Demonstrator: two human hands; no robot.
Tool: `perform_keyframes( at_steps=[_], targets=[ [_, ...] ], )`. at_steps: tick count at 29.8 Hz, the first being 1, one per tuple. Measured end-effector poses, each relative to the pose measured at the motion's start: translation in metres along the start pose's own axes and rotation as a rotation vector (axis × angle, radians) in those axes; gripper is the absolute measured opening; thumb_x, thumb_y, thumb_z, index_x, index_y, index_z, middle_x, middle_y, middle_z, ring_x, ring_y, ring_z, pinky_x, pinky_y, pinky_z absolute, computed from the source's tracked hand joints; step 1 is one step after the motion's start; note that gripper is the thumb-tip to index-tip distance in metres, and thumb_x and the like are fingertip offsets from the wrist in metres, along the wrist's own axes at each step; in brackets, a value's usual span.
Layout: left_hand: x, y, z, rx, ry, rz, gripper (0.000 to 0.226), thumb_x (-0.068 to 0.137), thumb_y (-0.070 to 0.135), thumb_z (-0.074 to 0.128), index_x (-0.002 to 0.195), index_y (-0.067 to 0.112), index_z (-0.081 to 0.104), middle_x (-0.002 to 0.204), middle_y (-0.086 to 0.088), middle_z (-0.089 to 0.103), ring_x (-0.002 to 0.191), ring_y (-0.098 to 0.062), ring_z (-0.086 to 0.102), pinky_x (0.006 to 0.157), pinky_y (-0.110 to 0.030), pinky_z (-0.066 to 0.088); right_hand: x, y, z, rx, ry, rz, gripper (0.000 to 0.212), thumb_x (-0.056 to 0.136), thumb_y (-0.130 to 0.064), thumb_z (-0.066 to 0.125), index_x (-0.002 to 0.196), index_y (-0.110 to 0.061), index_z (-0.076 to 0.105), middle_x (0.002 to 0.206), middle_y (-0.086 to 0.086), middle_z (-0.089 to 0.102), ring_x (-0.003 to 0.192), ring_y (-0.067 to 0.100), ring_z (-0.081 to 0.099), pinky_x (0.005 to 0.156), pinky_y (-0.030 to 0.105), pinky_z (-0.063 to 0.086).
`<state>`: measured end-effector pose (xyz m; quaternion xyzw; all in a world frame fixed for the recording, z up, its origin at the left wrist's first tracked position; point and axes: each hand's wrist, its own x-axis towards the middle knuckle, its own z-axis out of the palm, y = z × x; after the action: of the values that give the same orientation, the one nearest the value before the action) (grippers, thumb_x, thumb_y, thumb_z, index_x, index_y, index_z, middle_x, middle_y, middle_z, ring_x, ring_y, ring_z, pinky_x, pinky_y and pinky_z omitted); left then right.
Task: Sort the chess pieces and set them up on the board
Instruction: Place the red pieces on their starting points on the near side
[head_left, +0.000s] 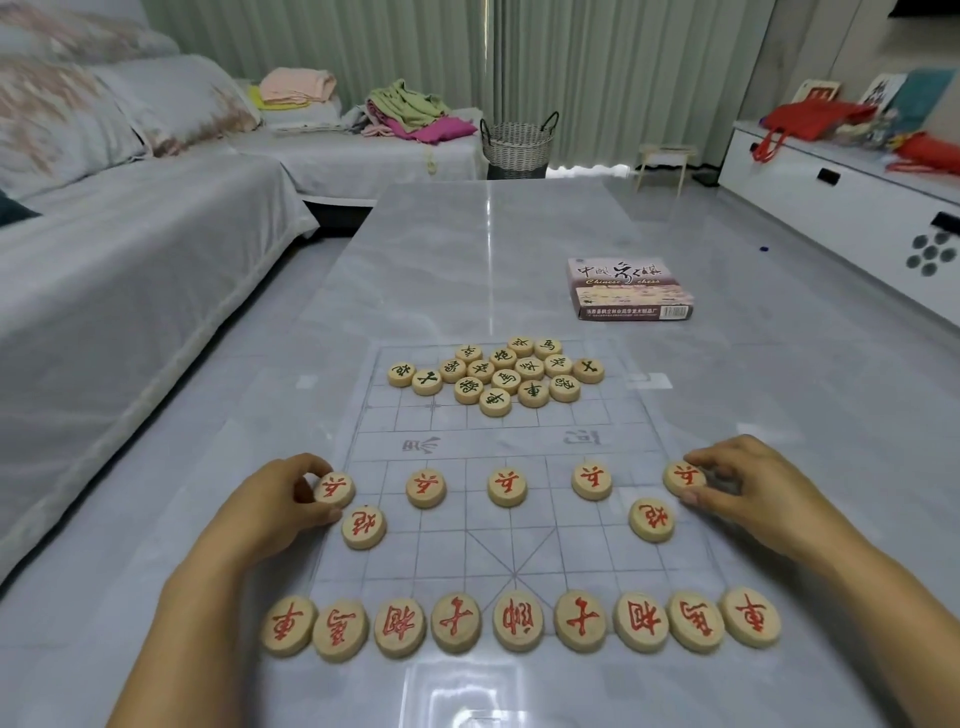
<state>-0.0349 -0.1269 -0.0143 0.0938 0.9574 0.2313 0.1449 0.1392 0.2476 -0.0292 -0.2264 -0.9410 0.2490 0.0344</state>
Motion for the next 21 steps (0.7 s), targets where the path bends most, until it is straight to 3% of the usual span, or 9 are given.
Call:
perform_keyframes(
  at_steps=[5,13,15,17,18,19,21],
  targets=[
    [-0.0005,-0.0013,-0.001,-0.012,0.008,0.008,0.035,0.081,0.021,0.069,0.112,0.021,0.055,0.086,0.0,0.056,0.076,-0.015,0.051,0.061,-0.026,0.037,0.0003,0.0009,0.0015,0.005,0.002,-0.003,0.045,0.08,-0.035,0.067,0.121,-0.02,0.058,0.106,-0.006,0.045,0.096,0.013,0.051,0.083,0.027,0.041],
    [-0.0027,0.0014,-0.0028,-0.017,-0.017,-0.012,0.048,0.078,0.022,0.071,0.121,0.019,0.05,0.087,0.0,0.055,0.076,-0.015,0.052,0.061,-0.024,0.038,0.0007,0.0039,0.0033,0.003,-0.023,0.008,0.048,0.08,-0.039,0.064,0.124,-0.019,0.056,0.109,-0.006,0.044,0.098,0.014,0.049,0.085,0.025,0.039],
    [-0.0028,0.0014,-0.0032,-0.041,-0.016,-0.022,0.051,0.078,0.022,0.072,0.123,0.018,0.048,0.085,0.0,0.056,0.074,-0.015,0.053,0.061,-0.024,0.038,-0.0008,0.0021,0.0013,0.037,-0.047,0.02,0.061,0.073,-0.059,0.059,0.121,-0.021,0.056,0.109,-0.007,0.045,0.098,0.014,0.05,0.085,0.026,0.04],
    [-0.0029,0.0009,-0.0034,-0.052,-0.007,-0.033,0.055,0.077,0.025,0.073,0.125,0.018,0.047,0.085,0.0,0.056,0.073,-0.014,0.052,0.062,-0.025,0.038,-0.0014,0.0004,-0.0012,0.106,-0.015,0.027,0.09,0.047,-0.092,0.042,0.112,-0.031,0.052,0.106,-0.009,0.047,0.096,0.012,0.051,0.085,0.027,0.04],
    [-0.0027,0.0007,-0.0032,-0.059,0.0,-0.039,0.056,0.077,0.027,0.072,0.126,0.018,0.046,0.087,-0.001,0.056,0.075,-0.015,0.052,0.065,-0.026,0.039,0.0003,0.0027,-0.001,0.136,0.02,0.027,0.099,0.037,-0.098,0.033,0.111,-0.034,0.049,0.104,-0.01,0.049,0.095,0.012,0.051,0.084,0.027,0.04],
    [-0.0024,0.0004,-0.0029,-0.073,0.011,-0.046,0.057,0.077,0.029,0.072,0.127,0.017,0.046,0.091,-0.001,0.055,0.078,-0.016,0.053,0.069,-0.027,0.04,0.0017,0.0034,-0.0008,0.157,0.047,0.024,0.098,0.039,-0.098,0.033,0.111,-0.034,0.049,0.104,-0.009,0.05,0.095,0.012,0.051,0.084,0.027,0.04],
    [-0.0017,0.0004,-0.0019,-0.135,0.051,-0.05,0.059,0.077,0.031,0.071,0.128,0.016,0.045,0.103,-0.004,0.052,0.089,-0.019,0.051,0.077,-0.03,0.04,0.0032,-0.0016,-0.0029,0.18,0.083,0.022,0.07,0.067,-0.073,0.051,0.117,-0.024,0.055,0.107,-0.006,0.051,0.097,0.013,0.05,0.084,0.028,0.038]
  ],
)
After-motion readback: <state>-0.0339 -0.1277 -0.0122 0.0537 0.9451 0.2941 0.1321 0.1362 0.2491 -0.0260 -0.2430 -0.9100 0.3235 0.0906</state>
